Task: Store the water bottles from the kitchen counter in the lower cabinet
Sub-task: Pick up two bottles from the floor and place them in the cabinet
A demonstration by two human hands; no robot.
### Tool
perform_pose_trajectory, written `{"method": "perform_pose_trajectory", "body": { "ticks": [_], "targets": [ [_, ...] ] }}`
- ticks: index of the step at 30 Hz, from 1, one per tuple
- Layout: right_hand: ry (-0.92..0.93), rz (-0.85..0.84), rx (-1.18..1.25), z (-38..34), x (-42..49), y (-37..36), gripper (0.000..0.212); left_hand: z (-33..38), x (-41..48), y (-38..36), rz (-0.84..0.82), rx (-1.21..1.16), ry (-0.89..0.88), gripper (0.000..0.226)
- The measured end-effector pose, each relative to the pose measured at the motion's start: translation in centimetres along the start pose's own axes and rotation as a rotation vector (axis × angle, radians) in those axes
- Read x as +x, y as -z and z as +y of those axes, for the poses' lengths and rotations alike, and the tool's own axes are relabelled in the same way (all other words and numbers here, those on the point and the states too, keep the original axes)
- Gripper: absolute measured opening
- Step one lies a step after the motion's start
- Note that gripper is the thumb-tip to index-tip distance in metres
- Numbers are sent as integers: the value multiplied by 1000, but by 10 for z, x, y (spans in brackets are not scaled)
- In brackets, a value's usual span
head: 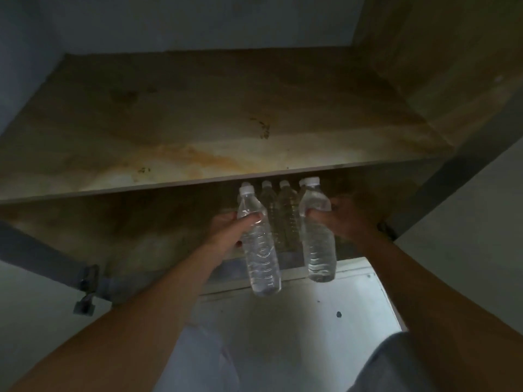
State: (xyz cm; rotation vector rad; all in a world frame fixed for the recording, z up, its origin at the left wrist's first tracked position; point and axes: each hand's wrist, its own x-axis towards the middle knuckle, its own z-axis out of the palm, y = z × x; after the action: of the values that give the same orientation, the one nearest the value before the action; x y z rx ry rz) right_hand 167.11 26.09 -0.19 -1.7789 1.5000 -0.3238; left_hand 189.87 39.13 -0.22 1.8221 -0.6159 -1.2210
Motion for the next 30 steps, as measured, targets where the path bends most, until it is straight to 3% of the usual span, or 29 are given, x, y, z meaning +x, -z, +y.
{"method": "perform_pose_trajectory", "body": {
  "ticks": [4,7,10,12,14,17,22,25,27,29,30],
  "targets": [
    [-83,-25,52,8,27,-4,20,0,23,-13,-26,-36,33,29],
    [-104,-50,27,23,37,-18,28,-1,39,-19,7,-51,49,45],
    [-93,-19,10,31,43,-18,53,2,54,-24,54,-28,56,48],
    [-87,3,-45,24,49,-14,44,10,65,-26,72,-27,48,53],
    [-72,11,-62,16,52,-14,37,12,77,-27,90,-26,56,66],
    [-25,-11,55,12,58,-25,32,8,92,-31,134,-15,88,110],
    [-83,62,85,32,78,-44,36,2,112,-51,224,37,95,131],
    [62,-20,-113,48,85,-48,21,1,127,-66,252,53,67,117],
    [157,-15,-14,50,88,-52,6,3,138,-74,264,89,40,101],
    [186,-63,18,49,78,-53,24,4,144,-81,249,216,5,88],
    [88,-36,100,46,74,-51,31,4,144,-84,221,291,-7,83]
  ]
}}
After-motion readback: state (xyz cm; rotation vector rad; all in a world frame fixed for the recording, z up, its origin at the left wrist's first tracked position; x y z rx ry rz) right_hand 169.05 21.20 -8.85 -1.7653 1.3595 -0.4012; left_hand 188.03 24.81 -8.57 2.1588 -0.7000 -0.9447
